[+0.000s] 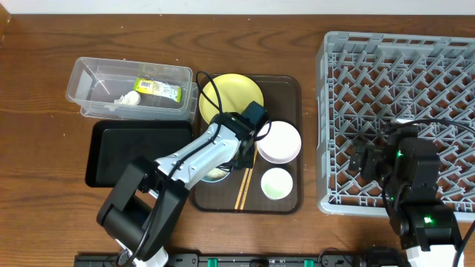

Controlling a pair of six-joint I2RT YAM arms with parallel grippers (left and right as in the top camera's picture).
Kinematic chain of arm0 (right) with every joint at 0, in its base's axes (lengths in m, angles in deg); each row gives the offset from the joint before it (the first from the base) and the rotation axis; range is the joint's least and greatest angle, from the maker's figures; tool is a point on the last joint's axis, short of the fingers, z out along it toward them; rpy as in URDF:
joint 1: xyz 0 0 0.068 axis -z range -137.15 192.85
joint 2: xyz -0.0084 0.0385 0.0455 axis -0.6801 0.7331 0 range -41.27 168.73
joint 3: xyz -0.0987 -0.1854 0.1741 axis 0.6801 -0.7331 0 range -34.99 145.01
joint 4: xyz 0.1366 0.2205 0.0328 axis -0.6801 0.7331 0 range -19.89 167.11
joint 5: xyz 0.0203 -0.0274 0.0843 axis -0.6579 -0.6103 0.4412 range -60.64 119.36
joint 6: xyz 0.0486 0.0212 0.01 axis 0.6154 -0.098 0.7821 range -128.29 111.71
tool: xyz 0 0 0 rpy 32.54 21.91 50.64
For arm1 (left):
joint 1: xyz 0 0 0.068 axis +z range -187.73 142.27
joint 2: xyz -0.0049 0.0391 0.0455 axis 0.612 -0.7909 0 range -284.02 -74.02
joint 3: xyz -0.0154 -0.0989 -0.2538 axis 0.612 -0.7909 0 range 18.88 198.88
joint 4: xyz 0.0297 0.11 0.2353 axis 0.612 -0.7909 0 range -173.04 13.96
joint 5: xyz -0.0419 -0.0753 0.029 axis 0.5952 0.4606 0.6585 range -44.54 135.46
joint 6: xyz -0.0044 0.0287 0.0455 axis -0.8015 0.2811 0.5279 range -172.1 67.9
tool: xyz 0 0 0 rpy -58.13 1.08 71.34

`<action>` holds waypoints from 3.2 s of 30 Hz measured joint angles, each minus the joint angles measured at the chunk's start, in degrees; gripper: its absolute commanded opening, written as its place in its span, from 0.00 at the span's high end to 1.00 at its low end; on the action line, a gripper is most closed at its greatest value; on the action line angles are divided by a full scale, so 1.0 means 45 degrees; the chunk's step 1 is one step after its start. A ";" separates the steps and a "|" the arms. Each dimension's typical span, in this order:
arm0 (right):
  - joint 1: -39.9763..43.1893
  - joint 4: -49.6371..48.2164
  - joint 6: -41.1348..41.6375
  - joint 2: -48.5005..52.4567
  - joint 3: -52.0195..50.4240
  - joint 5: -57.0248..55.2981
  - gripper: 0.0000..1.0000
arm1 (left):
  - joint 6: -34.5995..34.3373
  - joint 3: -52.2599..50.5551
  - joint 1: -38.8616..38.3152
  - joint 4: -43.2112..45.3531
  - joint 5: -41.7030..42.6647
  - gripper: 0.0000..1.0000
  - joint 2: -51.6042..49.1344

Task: Sort waste into correct bins and load items into the dishwasher rack
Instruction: 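Grasp the rim of the light-blue rice bowl with left gripper, then tip the blue bowl over the black tray to dump the rice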

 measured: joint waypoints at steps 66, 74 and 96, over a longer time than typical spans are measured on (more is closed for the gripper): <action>0.0000 0.0083 0.0000 0.0000 0.0000 0.0000 0.01 | 1.0647 -0.3803 1.5484 -0.1292 1.9506 0.94 0.3463; 0.0000 0.0083 0.0000 0.0000 0.0000 0.0000 0.01 | 0.8786 -0.3803 1.6223 -0.1287 1.9647 0.94 0.3463; 0.0000 0.0175 0.0000 0.0000 0.0000 0.0000 0.01 | 1.1667 -0.3808 1.7078 -0.0393 1.9657 0.94 0.3463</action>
